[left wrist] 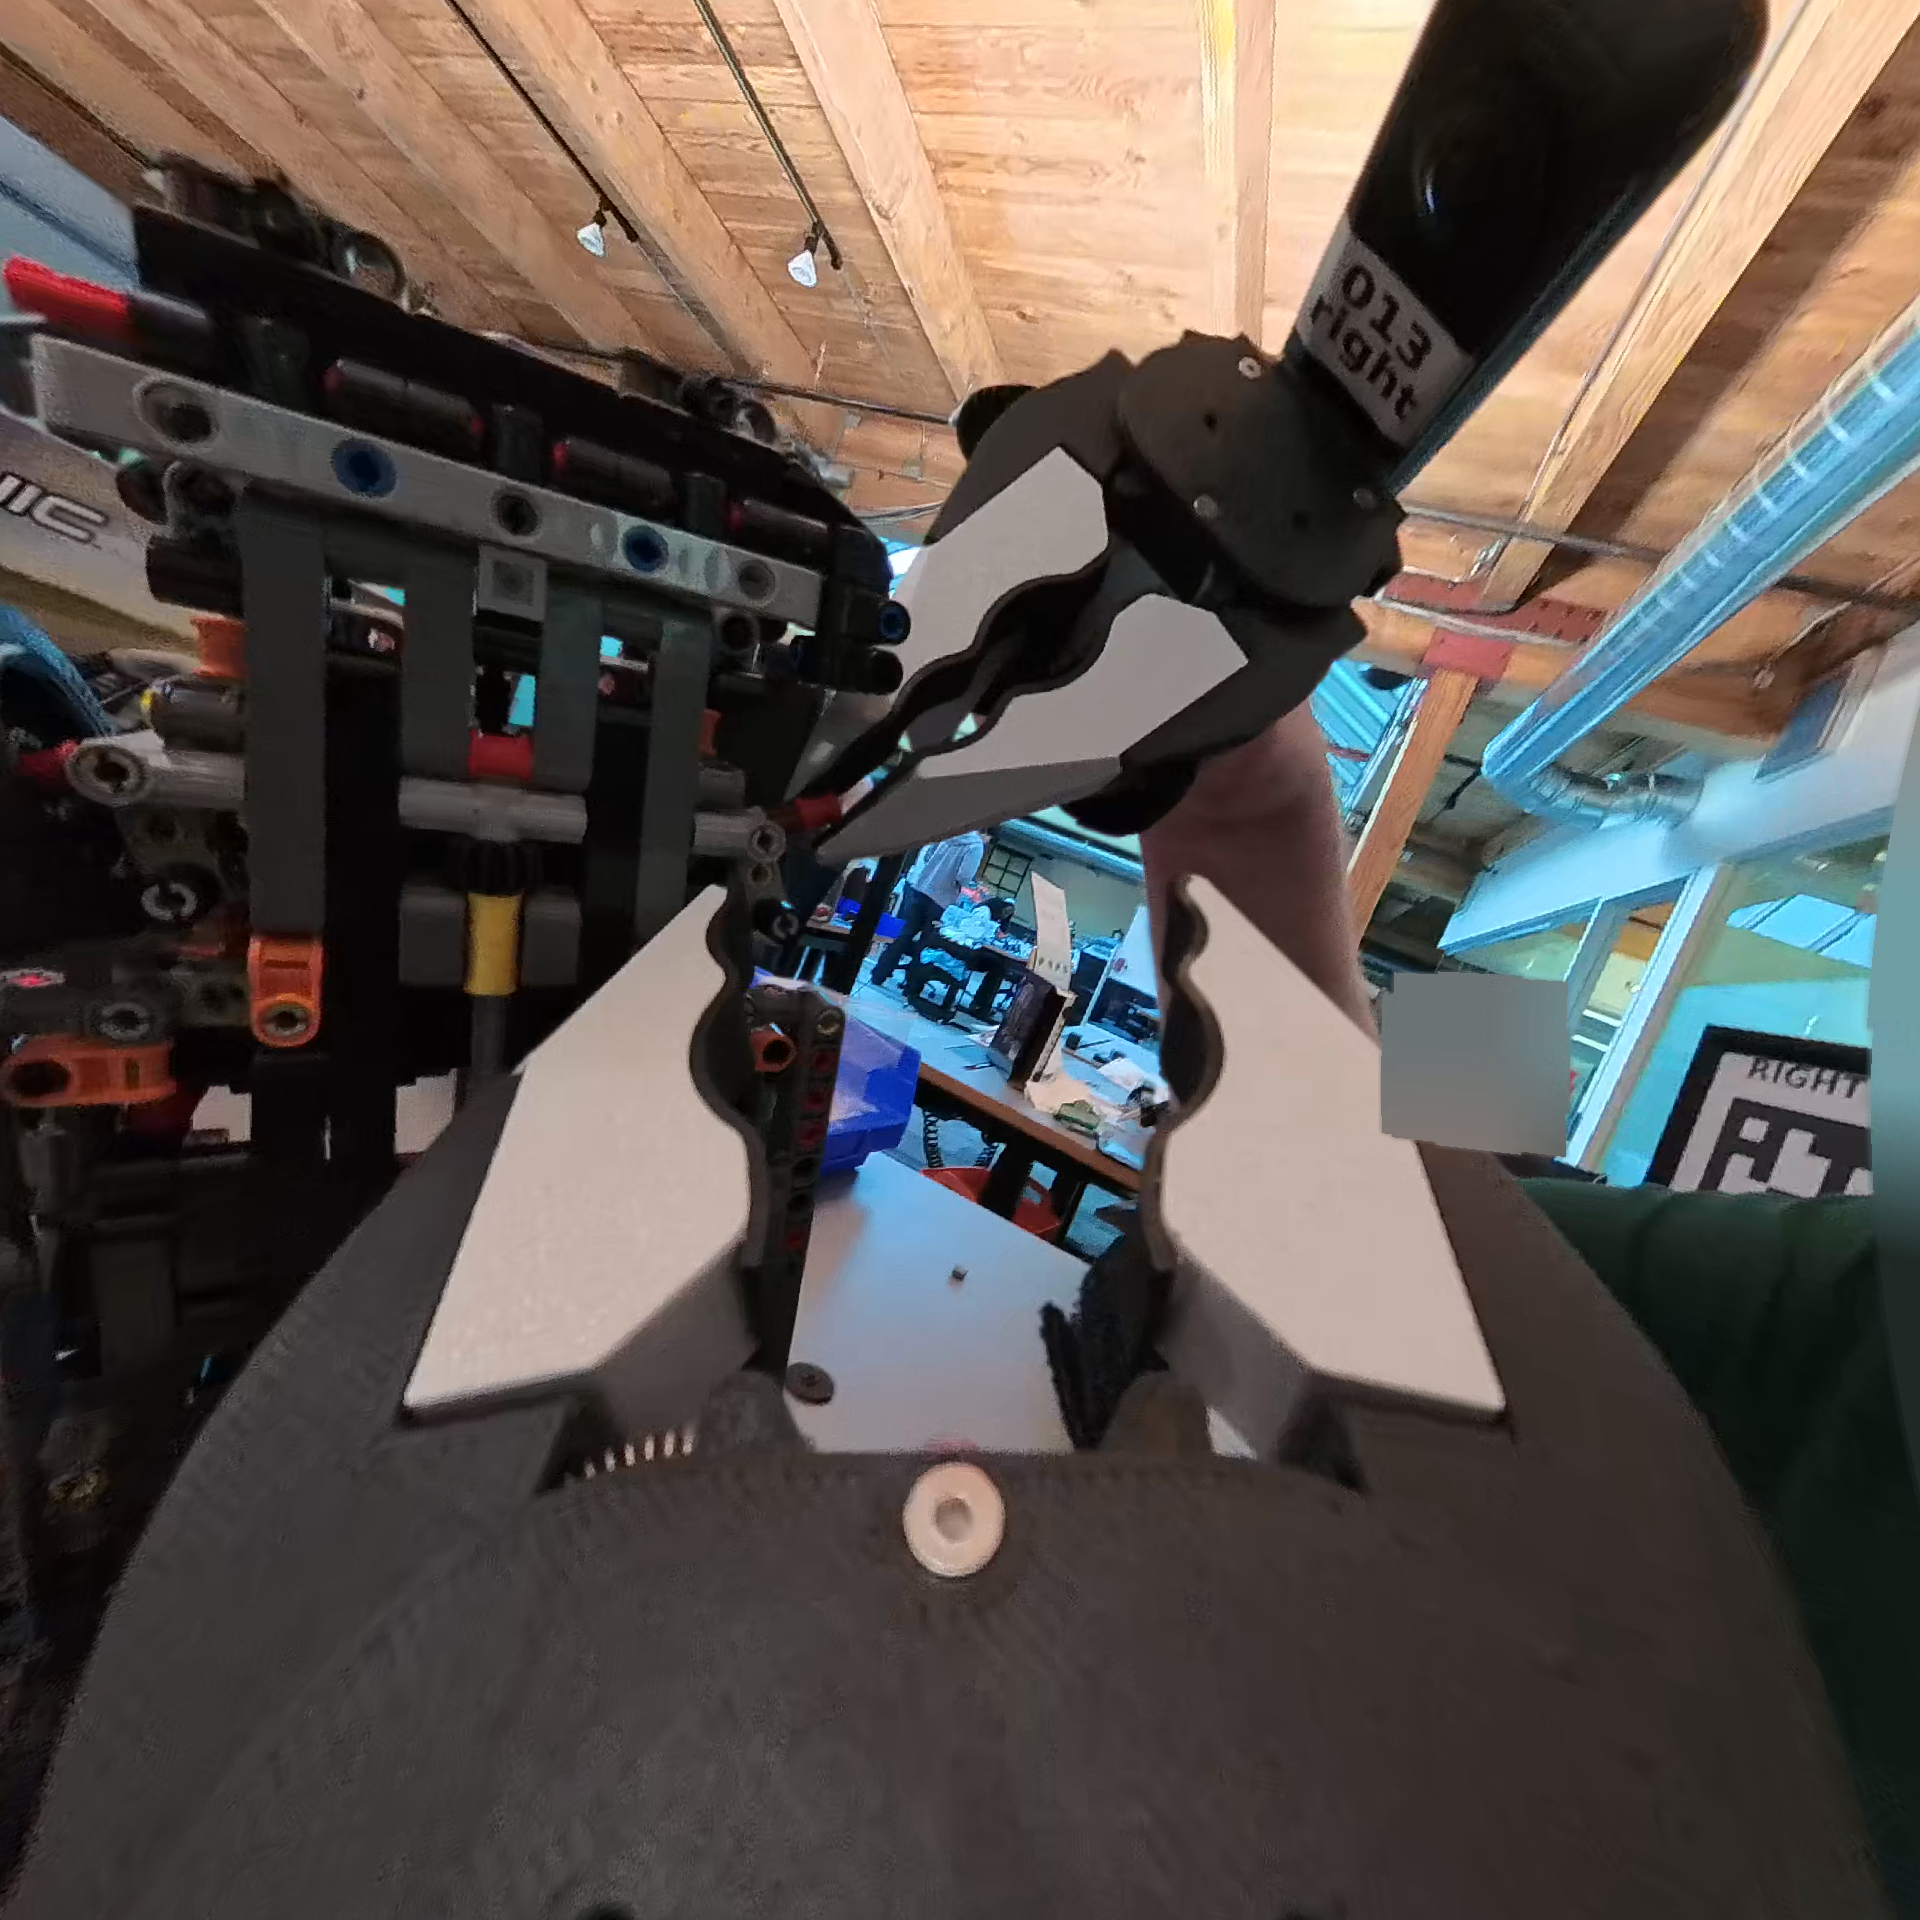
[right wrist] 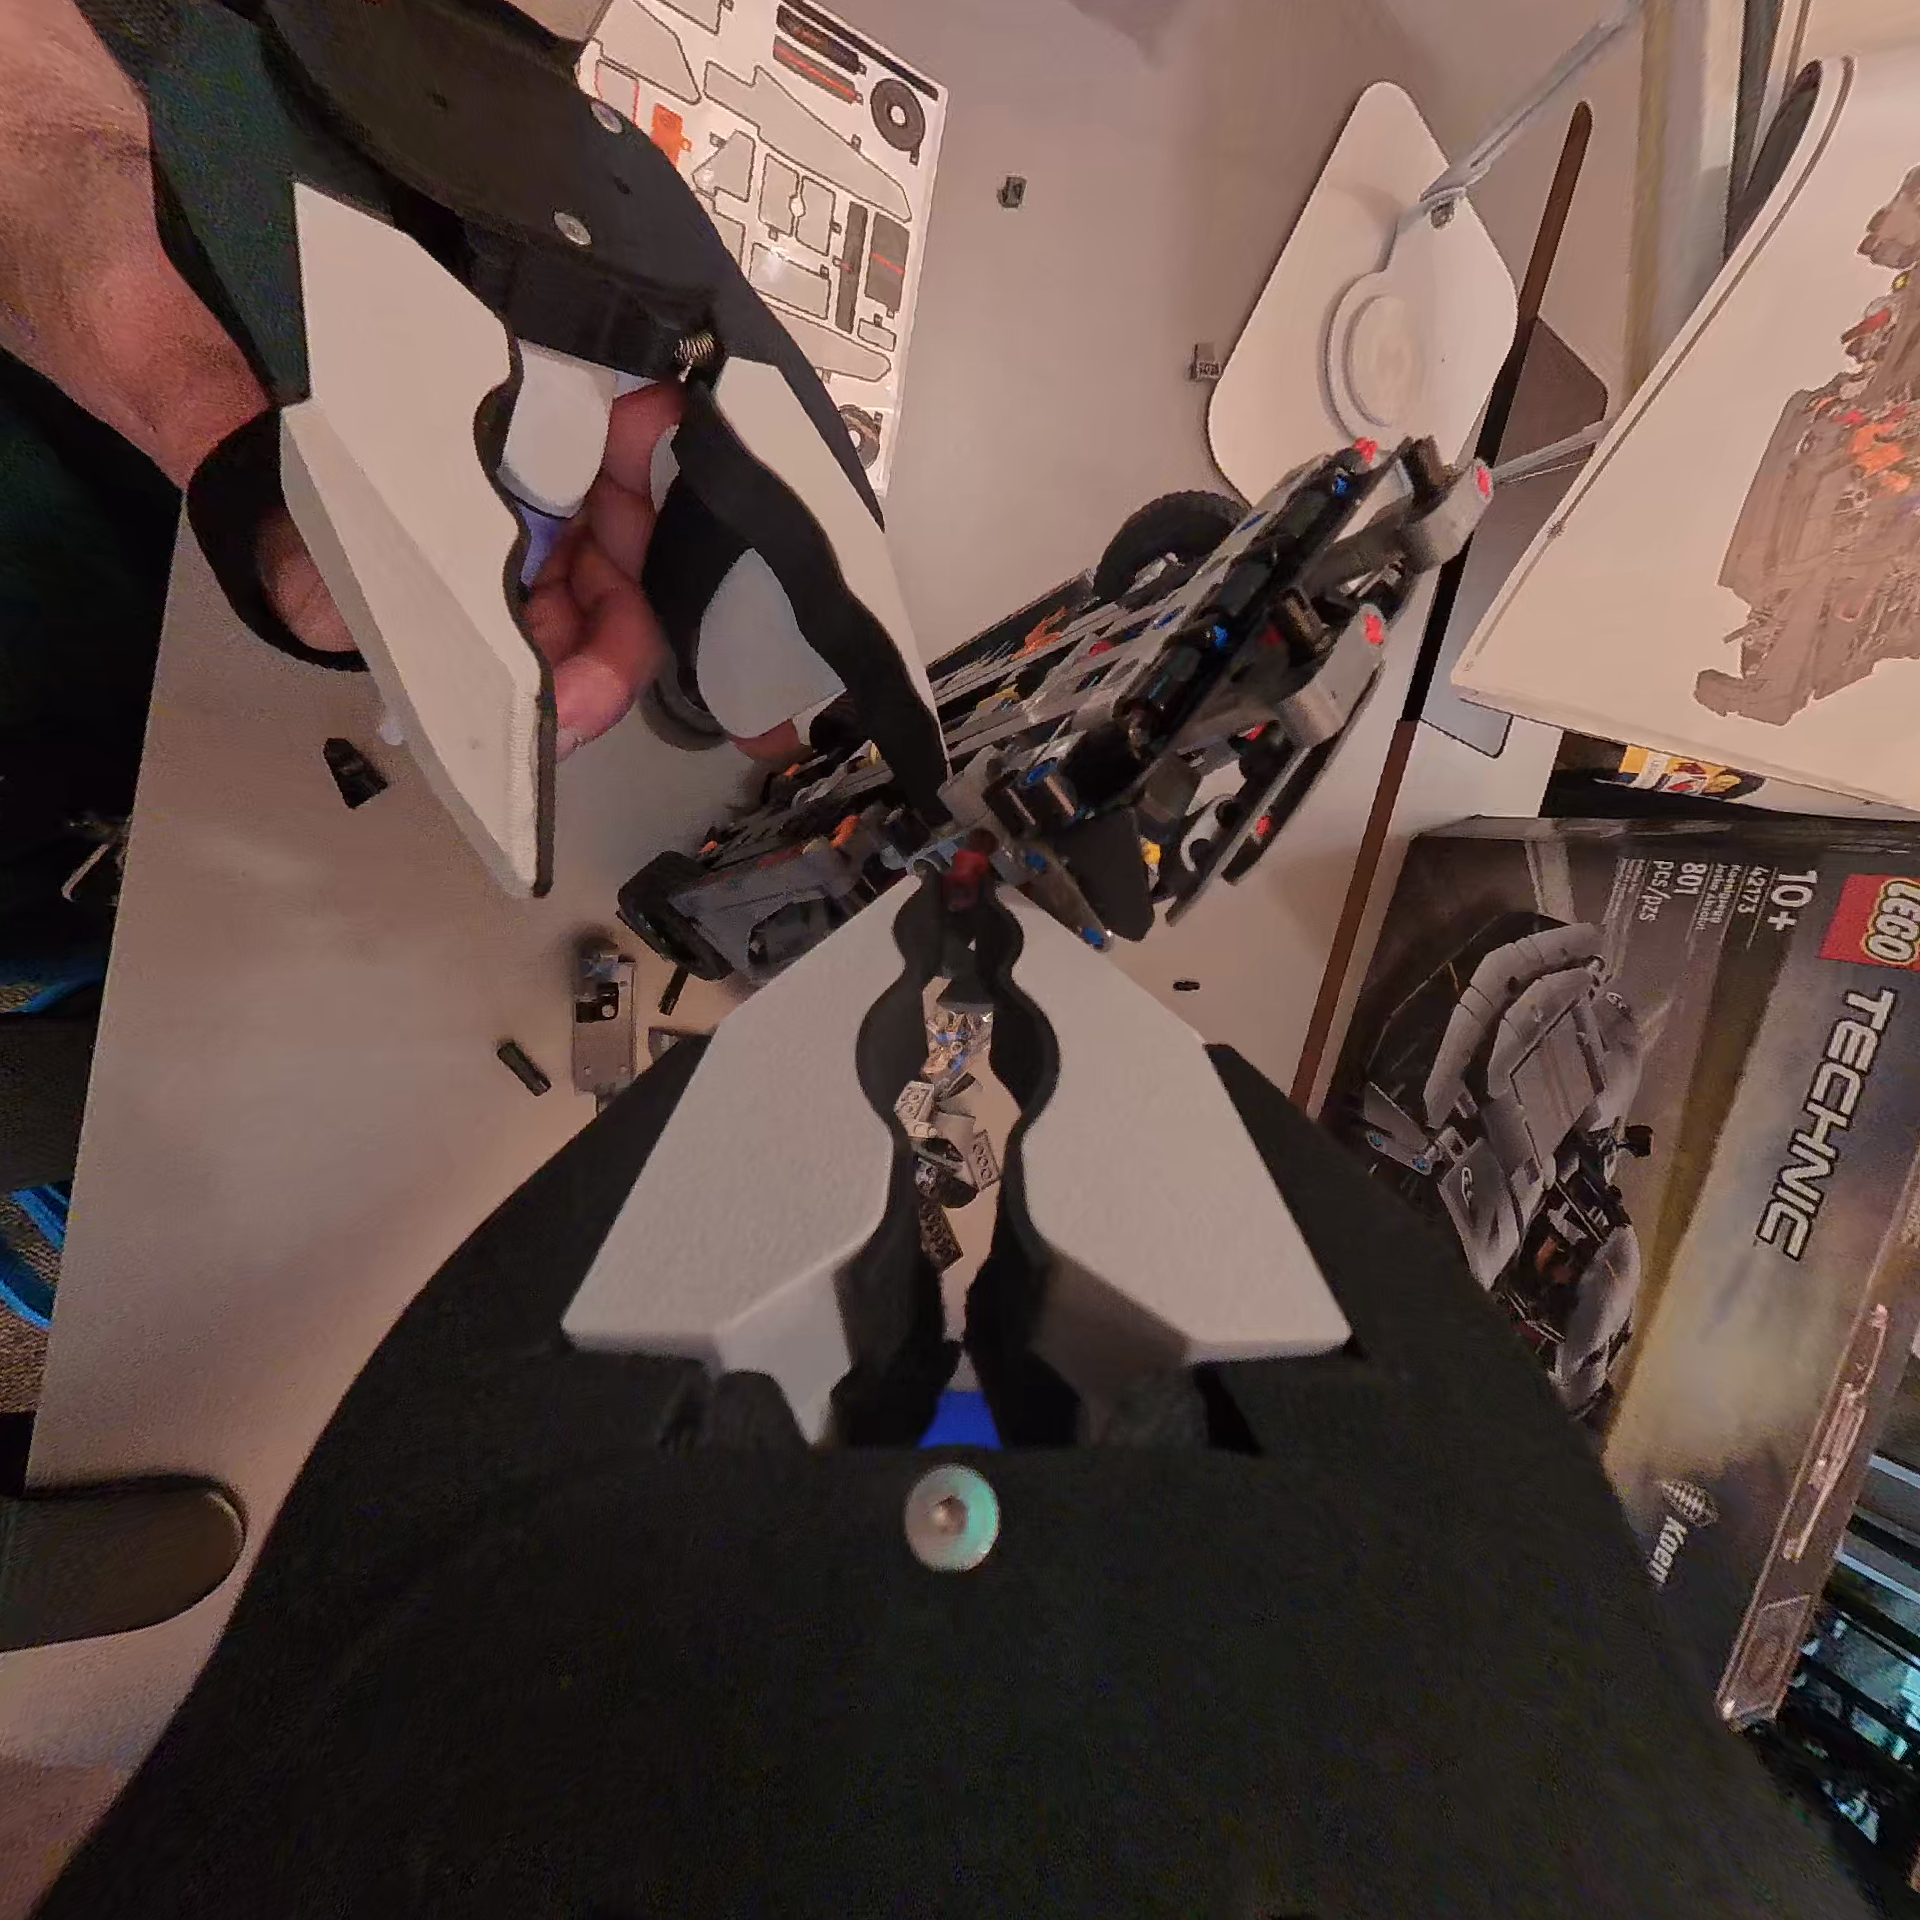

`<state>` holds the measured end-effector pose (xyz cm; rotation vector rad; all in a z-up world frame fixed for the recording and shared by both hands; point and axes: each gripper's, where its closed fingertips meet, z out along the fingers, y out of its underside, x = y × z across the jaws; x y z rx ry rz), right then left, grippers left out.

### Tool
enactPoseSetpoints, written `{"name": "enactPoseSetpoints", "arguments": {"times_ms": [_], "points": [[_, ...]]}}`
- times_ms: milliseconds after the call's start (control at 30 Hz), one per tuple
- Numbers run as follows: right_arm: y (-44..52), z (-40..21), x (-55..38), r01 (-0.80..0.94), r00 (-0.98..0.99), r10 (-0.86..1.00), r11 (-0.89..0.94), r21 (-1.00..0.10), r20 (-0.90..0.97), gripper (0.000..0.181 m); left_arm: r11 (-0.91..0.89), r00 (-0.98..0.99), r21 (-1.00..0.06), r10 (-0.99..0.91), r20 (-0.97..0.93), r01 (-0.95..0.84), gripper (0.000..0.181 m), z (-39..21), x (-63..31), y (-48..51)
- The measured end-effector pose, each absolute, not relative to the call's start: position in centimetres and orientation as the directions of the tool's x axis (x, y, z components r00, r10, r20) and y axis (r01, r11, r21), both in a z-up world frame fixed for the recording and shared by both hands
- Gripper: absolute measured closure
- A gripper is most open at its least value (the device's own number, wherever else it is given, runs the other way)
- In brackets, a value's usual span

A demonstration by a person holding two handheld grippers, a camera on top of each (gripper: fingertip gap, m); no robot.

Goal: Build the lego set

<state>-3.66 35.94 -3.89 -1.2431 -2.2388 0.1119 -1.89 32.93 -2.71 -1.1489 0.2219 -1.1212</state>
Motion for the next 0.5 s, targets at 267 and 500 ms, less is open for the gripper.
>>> {"name": "enactPoseSetpoints", "arguments": {"times_ms": [267, 500], "points": [[35.87, -3.92, -3.67, 0.742, -0.398, 0.792, 0.574, -0.345, 0.462, 0.178, 0.026, 0.513, -0.802, -0.781, 0.356, 0.596, 0.102, -2.74, -1.86, 32.82], [35.58, -3.94, -3.69, 0.732, -0.407, 0.782, 0.589, -0.344, 0.472, 0.178, 0.171, 0.616, -0.811, -0.740, 0.270, 0.560, 0.085, -2.27, -1.31, 32.32]]}}
